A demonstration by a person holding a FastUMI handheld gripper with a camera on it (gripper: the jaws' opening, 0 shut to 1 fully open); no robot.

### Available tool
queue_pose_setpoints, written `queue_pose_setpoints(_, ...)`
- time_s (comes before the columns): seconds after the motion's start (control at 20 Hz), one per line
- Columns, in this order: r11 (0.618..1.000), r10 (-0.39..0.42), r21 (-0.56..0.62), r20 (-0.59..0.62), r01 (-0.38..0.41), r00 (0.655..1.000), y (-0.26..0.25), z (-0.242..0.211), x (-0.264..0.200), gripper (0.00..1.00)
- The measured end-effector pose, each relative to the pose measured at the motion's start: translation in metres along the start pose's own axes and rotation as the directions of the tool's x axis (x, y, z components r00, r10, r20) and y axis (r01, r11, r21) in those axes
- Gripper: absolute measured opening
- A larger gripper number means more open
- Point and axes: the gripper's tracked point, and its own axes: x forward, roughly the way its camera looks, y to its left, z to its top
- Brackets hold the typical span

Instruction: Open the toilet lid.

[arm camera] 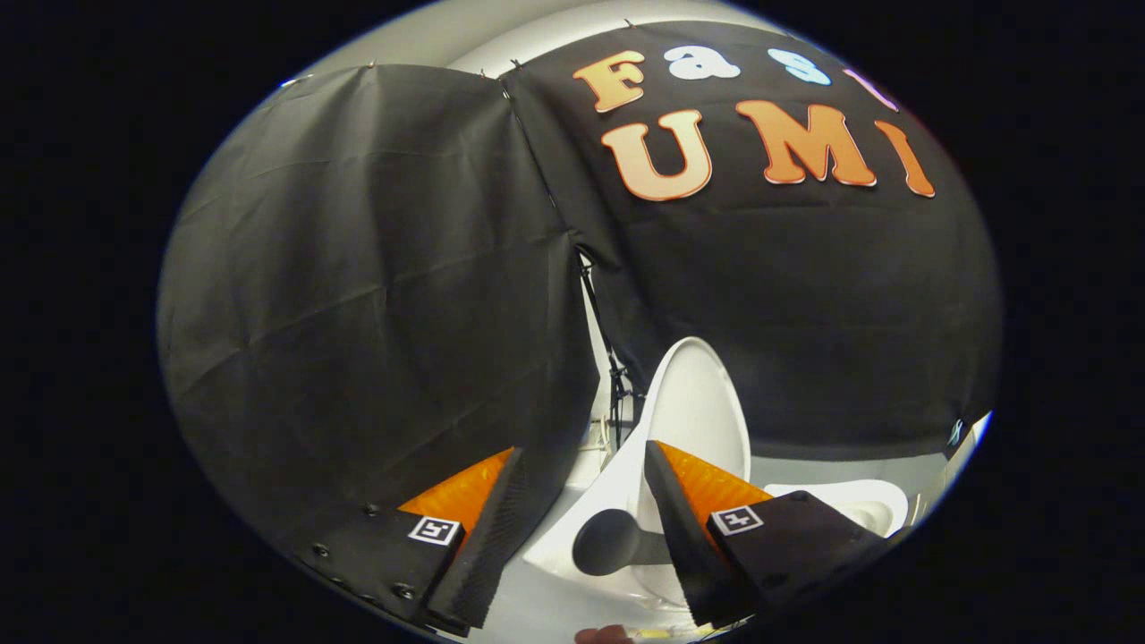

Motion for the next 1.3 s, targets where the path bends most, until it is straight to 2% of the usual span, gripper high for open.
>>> queue_pose_setpoints(0.1, 1.0, 0.021, -0.01, 0.042, -0.021, 0.999, -0.001, 0.015, -0.011, 0.89)
queue_pose_setpoints(0.4, 0.999, 0.01, -0.036, 0.15, -0.005, 0.989, -0.048, 0.066, -0.063, 0.88)
queue_pose_setpoints(0.65, 0.996, -0.057, -0.058, 0.226, 0.072, 0.972, -0.11, 0.107, -0.103, 0.88)
queue_pose_setpoints(0.8, 0.984, -0.116, -0.097, 0.274, 0.147, 0.955, -0.152, 0.122, -0.136, 0.88)
queue_pose_setpoints(1.05, 0.972, -0.191, -0.076, 0.307, 0.224, 0.932, -0.211, 0.131, -0.189, 0.88)
queue_pose_setpoints(1.3, 0.94, -0.306, -0.05, 0.312, 0.337, 0.9, -0.275, 0.131, -0.234, 0.88)
